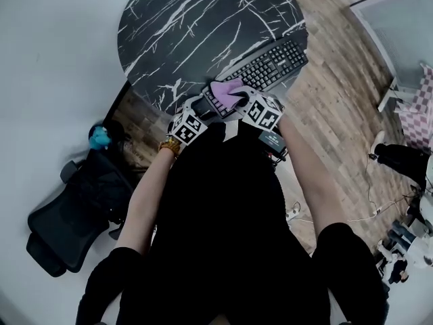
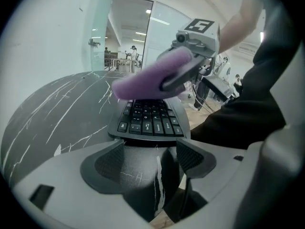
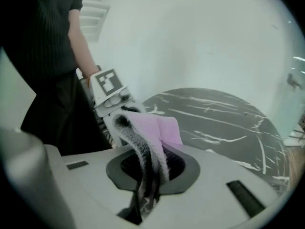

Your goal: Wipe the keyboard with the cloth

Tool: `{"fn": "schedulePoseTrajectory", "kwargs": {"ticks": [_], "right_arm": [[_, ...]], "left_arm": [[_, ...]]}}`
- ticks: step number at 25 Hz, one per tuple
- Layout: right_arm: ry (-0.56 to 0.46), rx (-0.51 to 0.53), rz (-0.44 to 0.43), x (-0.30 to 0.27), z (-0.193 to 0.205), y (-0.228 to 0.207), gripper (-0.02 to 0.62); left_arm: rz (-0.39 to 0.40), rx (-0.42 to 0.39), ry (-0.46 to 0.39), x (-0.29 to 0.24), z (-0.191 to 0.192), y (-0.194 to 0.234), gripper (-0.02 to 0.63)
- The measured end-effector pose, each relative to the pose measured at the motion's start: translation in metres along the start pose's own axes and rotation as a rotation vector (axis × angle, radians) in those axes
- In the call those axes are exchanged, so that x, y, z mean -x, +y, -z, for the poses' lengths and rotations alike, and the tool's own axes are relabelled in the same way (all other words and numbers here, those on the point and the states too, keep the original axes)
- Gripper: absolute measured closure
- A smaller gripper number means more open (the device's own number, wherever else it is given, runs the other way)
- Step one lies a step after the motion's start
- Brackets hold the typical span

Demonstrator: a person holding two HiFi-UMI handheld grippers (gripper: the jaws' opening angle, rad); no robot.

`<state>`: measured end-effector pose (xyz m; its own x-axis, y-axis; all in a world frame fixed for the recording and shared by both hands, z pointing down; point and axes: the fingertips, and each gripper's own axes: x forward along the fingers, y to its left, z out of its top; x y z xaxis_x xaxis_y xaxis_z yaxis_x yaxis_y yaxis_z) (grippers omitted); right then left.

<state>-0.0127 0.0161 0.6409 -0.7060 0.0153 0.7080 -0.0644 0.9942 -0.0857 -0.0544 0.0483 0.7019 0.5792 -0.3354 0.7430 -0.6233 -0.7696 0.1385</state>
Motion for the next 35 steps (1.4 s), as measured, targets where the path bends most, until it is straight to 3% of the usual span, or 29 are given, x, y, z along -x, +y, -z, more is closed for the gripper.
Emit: {"fn": "schedulePoseTrajectory", "kwargs": {"ticks": [3, 5, 9, 14, 15, 18, 21, 25, 31, 35], "right_arm": [[-0.132, -0.069, 0.163, 0.042, -0.035, -0.048, 0.535], [-0.220, -0.096, 0.268, 0.074, -0.059, -0.077, 0.537], [-0.446, -0.180, 0.447, 0.148, -0.106, -0.120, 0.537], [-0.625, -0.189, 0.666, 0.225, -0.157, -0.134, 0.537], [-0.640, -0.173, 0.699, 0.234, -0.167, -0.131, 0.537], [-0.680, -0.122, 0.770, 0.251, -0.192, -0.115, 0.537], [-0.703, -0.145, 0.854, 0.260, -0.203, -0.098, 0.537], [-0.665, -0.197, 0.942, 0.239, -0.195, -0.075, 0.537], [-0.590, -0.240, 0.902, 0.199, -0.175, -0.053, 0.538], [-0.565, -0.254, 0.884, 0.192, -0.169, -0.049, 0.538]], "left_arm": [[0.037, 0.066, 0.000, 0.004, -0.009, 0.002, 0.281], [0.023, 0.068, -0.044, 0.014, -0.022, 0.008, 0.281], [-0.082, 0.026, -0.213, 0.052, -0.077, 0.037, 0.281], [-0.262, -0.019, -0.539, 0.128, -0.196, 0.073, 0.286], [-0.301, -0.030, -0.610, 0.147, -0.221, 0.077, 0.310], [-0.418, -0.077, -0.785, 0.202, -0.284, 0.078, 0.509], [-0.524, -0.107, -0.874, 0.237, -0.320, 0.068, 0.581], [-0.606, -0.095, -0.866, 0.235, -0.315, 0.055, 0.584], [-0.546, -0.087, -0.800, 0.205, -0.288, 0.041, 0.584], [-0.547, -0.059, -0.780, 0.204, -0.275, 0.042, 0.584]]}}
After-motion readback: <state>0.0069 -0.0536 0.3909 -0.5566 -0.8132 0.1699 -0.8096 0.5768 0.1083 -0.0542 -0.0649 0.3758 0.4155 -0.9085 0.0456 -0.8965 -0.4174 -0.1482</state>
